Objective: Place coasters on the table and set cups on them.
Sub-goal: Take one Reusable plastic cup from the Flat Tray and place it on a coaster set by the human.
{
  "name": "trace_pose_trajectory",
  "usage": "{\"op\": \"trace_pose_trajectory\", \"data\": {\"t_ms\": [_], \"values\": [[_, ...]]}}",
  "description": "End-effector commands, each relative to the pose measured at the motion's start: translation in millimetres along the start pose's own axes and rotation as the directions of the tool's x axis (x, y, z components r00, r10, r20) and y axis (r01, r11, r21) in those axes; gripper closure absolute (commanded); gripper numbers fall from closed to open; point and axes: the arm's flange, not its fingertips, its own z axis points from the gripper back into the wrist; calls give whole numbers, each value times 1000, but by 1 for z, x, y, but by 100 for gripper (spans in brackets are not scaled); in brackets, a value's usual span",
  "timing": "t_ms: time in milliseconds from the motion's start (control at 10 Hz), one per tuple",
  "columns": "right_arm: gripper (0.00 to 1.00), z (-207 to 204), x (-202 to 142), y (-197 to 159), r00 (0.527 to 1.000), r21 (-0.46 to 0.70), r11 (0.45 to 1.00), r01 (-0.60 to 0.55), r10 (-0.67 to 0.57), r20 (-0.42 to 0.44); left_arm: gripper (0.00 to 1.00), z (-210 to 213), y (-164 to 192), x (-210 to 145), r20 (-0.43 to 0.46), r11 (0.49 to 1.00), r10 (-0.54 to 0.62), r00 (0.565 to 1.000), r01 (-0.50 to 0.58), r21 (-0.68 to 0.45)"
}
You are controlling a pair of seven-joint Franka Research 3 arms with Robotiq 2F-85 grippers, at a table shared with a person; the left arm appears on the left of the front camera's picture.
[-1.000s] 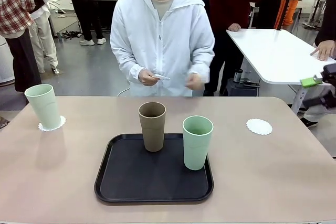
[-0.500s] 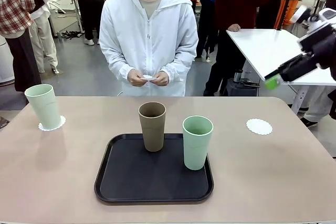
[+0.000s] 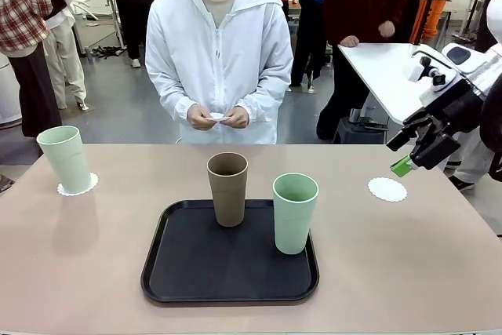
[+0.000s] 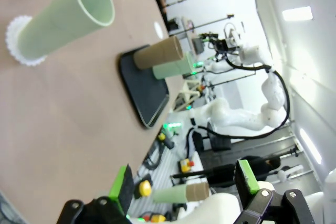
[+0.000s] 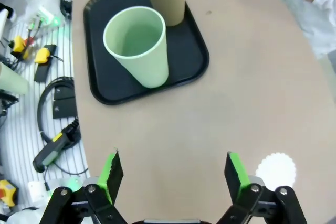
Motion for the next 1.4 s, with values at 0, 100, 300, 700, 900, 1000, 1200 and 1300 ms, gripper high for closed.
{"op": "trace_pose_trajectory", "data": {"t_ms": [0,100,300,700,900,1000,1200,1300], "values": [[0,7,3,-1,1000,16,1000,3,-3,11,0,1,-1,-1,2,1000,6,1000,-6,8],[0,7,3,-1,1000,16,1000,3,-3,11,0,1,-1,-1,2,1000,6,1000,-6,8],[0,-22,-9,3,979,-36,978,-204,205,3,0,1,-1,-1,2,1000,6,1000,-6,8],[0,-82,-29,0,909,-45,939,-341,342,239,0,1,-1,-1,2,1000,6,1000,-6,8],[0,-103,-47,-6,898,-17,967,-256,244,366,0,1,-1,-1,2,1000,6,1000,-6,8],[0,-109,-54,-12,898,-9,972,-236,222,380,0,1,-1,-1,2,1000,6,1000,-6,8],[0,-122,-61,-12,895,16,972,-232,207,396,0,1,-1,-1,2,1000,6,1000,-6,8],[0,-128,-61,-12,883,33,970,-242,206,422,0,1,-1,-1,2,1000,6,1000,-6,8]]}}
